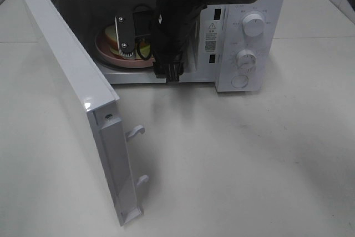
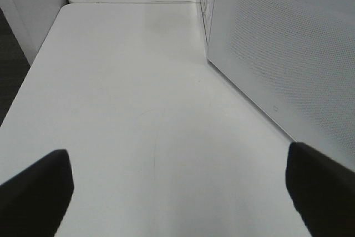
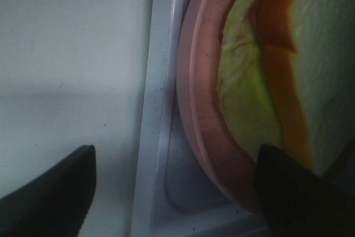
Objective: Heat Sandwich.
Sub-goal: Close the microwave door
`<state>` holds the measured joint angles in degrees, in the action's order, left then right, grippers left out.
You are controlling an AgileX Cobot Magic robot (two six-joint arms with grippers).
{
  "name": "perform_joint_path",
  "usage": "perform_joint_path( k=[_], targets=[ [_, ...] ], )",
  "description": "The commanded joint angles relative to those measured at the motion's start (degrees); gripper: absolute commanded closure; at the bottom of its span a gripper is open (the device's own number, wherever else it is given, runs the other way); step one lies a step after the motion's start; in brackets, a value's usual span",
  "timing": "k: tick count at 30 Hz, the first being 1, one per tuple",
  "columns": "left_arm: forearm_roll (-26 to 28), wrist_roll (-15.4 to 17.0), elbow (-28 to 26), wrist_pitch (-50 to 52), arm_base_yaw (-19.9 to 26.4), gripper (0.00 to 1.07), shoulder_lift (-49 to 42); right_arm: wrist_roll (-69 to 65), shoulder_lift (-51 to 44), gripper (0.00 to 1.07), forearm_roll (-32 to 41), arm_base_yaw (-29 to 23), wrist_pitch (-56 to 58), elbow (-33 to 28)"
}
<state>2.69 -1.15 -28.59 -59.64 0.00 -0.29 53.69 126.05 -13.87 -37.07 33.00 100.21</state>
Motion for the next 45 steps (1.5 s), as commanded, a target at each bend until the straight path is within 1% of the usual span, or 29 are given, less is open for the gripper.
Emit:
perform_joint_path(
  k=[1,3,4,7,8,11,12,14,17,19,21,24,25,28,30,33,34,37,40,41,42,45],
  targets=[
    [0.06,0.00,0.17,0.34,-0.23,0.09,-1.49,-1.43,-2.52,0.31,-0.52,-0.34,-0.63,-2.01],
    [0.06,0.00,0.17,0.34,-0.23,0.09,-1.49,-1.89,-3.84,0.31,-0.52,-0.57,-0.69,-4.30],
    [0.06,0.00,0.17,0.34,-0.23,0.09,-1.49,-1.89,-3.84,0.31,-0.52,-0.57,-0.69,-4.30],
    [0.06,0.00,0.17,0.34,-0.23,0.09,-1.49,-1.89,-5.39,0.31,-0.74,-0.63,-0.63,-6.88],
    [0.06,0.00,0.17,0.34,-0.23,0.09,-1.49,-2.18,-6.42,0.31,-0.86,-1.03,-0.63,-8.59],
    [0.06,0.00,0.17,0.34,-0.23,0.09,-1.49,-2.69,-7.62,0.31,-0.97,-1.03,-0.69,-10.26],
    [0.06,0.00,0.17,0.34,-0.23,0.09,-1.49,-2.86,-8.65,0.31,-0.97,-1.03,-0.69,-11.75],
    [0.06,0.00,0.17,0.34,-0.23,0.09,-1.49,-2.86,-9.17,0.31,-0.97,-1.03,-0.63,-12.32],
    [0.06,0.00,0.17,0.34,-0.23,0.09,-1.49,-3.32,-11.52,0.31,-0.97,-1.03,-0.63,-15.30],
    [0.06,0.00,0.17,0.34,-0.23,0.09,-1.49,-3.55,-12.09,0.31,-0.97,-1.03,-0.63,-15.87],
    [0.06,0.00,0.17,0.34,-0.23,0.09,-1.49,-4.58,-13.98,0.31,-0.97,-1.03,-0.69,-18.11],
    [0.06,0.00,0.17,0.34,-0.23,0.09,-1.49,-5.33,-15.18,0.31,-0.97,-1.03,-0.63,-19.54],
    [0.06,0.00,0.17,0.34,-0.23,0.09,-1.49,-5.90,-16.39,0.31,-0.97,-1.03,-0.63,-21.08],
    [0.06,0.00,0.17,0.34,-0.23,0.09,-1.49,-6.13,-17.42,0.31,-0.97,-1.03,-0.92,-22.52],
    [0.06,0.00,0.17,0.34,-0.23,0.09,-1.49,-6.42,-19.14,0.31,-0.97,-1.03,-1.03,-24.87],
    [0.06,0.00,0.17,0.34,-0.23,0.09,-1.49,-6.70,-20.17,0.31,-0.97,-1.03,-1.09,-26.36],
    [0.06,0.00,0.17,0.34,-0.23,0.09,-1.49,-7.33,-21.26,0.31,-0.97,-1.03,-1.20,-27.85],
    [0.06,0.00,0.17,0.34,-0.23,0.09,-1.49,-7.96,-22.29,0.31,-0.97,-1.03,-1.78,-29.22],
    [0.06,0.00,0.17,0.34,-0.23,0.09,-1.49,-8.25,-24.98,0.31,-0.97,-1.03,-3.72,-32.43],
    [0.06,0.00,0.17,0.34,-0.23,0.09,-1.49,-8.25,-24.98,0.31,-0.97,-1.03,-3.72,-32.43],
    [0.06,0.00,0.17,0.34,-0.23,0.09,-1.49,-8.77,-26.36,0.31,-0.97,-1.03,-4.07,-33.98],
    [0.06,0.00,0.17,0.34,-0.23,0.09,-1.49,-9.34,-27.50,0.31,-0.97,-1.03,-4.24,-35.24]
  ],
)
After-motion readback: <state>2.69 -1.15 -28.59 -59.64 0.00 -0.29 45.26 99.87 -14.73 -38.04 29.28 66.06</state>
